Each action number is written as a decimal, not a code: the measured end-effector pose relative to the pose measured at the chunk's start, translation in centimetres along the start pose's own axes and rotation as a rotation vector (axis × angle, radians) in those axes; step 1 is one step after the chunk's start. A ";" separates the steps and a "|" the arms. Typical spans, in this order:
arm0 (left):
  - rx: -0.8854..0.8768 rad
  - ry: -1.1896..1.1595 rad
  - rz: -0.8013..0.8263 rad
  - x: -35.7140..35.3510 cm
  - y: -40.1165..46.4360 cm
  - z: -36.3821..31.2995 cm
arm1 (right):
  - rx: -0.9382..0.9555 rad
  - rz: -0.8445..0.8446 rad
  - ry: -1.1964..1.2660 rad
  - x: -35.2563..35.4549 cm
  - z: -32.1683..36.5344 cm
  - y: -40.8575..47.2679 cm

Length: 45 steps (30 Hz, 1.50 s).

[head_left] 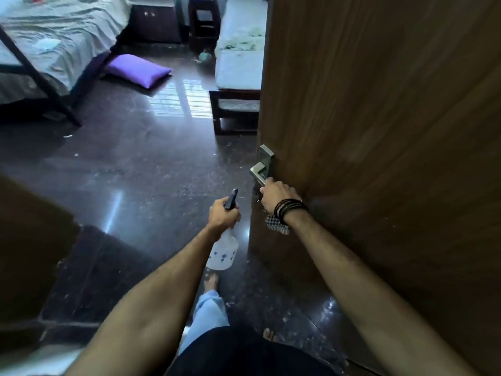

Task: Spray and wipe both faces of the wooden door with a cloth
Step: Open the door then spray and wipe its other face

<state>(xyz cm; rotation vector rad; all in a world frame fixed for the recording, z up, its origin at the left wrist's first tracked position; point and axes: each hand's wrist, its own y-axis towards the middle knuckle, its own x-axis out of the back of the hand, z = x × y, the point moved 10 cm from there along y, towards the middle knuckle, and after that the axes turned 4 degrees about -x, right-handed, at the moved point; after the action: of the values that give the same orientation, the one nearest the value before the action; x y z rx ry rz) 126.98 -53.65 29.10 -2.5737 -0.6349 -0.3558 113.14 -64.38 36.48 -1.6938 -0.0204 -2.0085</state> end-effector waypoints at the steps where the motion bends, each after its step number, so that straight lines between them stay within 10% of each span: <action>1: -0.009 0.015 0.035 -1.0 1.6 -0.6 | -0.027 0.001 0.001 0.4 -0.9 1.0; 25: -0.378 0.247 0.735 -15.8 23.0 -17.2 | -0.818 -0.208 0.249 7.8 -16.2 9.3; 45: -0.533 0.426 1.444 -21.1 28.0 -21.3 | -1.501 -0.297 0.242 4.0 -7.2 3.6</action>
<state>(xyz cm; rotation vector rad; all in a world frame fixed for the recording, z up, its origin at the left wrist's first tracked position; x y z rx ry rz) 119.70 -94.01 29.59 -2.5134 1.5702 -0.5263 107.54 -71.31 37.51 -2.1840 1.7917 -2.5911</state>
